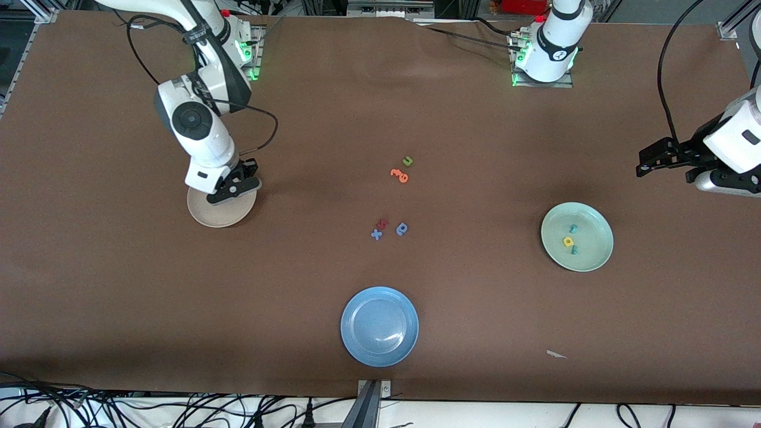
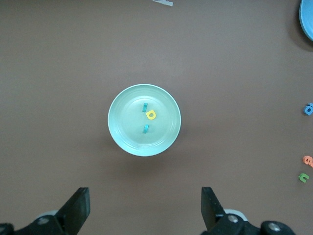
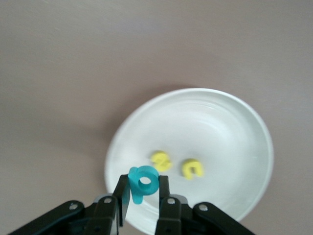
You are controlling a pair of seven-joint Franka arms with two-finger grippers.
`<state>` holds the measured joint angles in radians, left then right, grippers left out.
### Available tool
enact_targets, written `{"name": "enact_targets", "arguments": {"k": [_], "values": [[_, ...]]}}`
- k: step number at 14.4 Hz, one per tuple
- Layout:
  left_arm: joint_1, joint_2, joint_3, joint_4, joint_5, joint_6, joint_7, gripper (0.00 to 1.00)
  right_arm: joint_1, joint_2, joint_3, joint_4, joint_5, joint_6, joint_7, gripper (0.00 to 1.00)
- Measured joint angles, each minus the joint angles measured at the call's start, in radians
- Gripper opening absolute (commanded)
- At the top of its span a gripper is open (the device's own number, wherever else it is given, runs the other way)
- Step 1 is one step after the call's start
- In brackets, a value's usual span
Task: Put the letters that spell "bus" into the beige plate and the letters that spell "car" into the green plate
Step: 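Carry the cyan p to the beige plate and open the right gripper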
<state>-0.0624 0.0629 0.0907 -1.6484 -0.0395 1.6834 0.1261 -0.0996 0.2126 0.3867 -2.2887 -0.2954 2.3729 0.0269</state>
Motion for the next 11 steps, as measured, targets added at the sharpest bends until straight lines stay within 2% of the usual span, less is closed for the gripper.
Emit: {"name": "enact_targets", "arguments": {"k": [1,2,9,11], "values": [[-0.001,0.000,0.000,0.000,0.000,0.000,0.000,1.00,-0.013,0.000,0.000,-0.002,0.000,0.000,-0.020,0.80],[-0.001,0.000,0.000,0.000,0.000,0.000,0.000,1.00,-0.016,0.001,0.000,-0.003,0.000,0.000,-0.030,1.00],[-0.004,0.000,-0.002,0.000,0.000,0.000,0.000,1.00,-0.016,-0.001,0.005,-0.001,0.029,-0.029,-0.030,1.00],[-0.004,0.000,-0.002,0.000,0.000,0.000,0.000,1.00,-0.017,-0.010,0.003,0.038,0.110,-0.105,-0.030,1.00]]}}
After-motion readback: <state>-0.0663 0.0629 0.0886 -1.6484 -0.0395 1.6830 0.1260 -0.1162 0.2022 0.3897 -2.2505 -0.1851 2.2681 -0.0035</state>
